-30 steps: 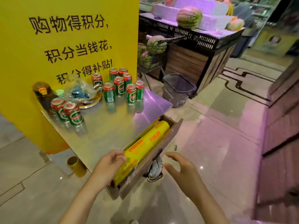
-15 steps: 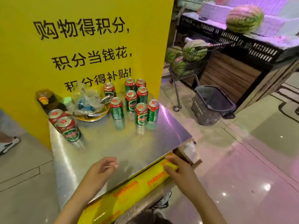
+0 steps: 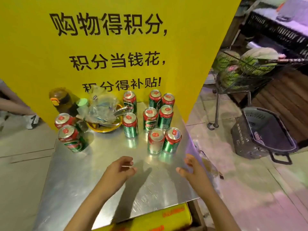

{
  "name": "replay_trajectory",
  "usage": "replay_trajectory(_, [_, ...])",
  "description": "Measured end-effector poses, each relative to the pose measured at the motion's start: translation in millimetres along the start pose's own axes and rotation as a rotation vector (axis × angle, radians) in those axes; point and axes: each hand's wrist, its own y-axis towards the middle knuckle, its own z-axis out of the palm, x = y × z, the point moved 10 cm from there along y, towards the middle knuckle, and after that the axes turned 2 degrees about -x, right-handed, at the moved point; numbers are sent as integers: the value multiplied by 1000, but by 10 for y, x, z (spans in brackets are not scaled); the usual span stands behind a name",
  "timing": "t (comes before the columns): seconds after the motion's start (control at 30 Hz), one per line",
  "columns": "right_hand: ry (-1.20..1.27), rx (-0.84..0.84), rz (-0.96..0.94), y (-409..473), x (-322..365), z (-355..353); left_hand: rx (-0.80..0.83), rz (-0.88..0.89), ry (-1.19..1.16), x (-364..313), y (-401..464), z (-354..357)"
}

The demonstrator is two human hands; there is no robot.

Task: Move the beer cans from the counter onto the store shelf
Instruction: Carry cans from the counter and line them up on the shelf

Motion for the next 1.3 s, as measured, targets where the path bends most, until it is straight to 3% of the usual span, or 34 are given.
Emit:
replay_trajectory(0.13, [-37,-21,-10,360,57,-40,40,-29,-17,-122,466,227])
replay_trajectory(0.33, [-39,-19,-46,783,363,16,-1,181,-53,-494,942,512])
replay_trajectory(0.5, [65,39,-22,908,492,164,-1,222,-98,-475,1131,652])
replay_trajectory(0.77, [-1,-52,-83,899,532,92,-75,226,-110,-355,1211,607])
replay_trajectory(1.03, [116,-109,-80,539,544,28,-219,119,-254,-65,693,68])
replay_trajectory(1.3, [257,173,-229,-177,1026,376,-396,127,-508,22,-602,-597])
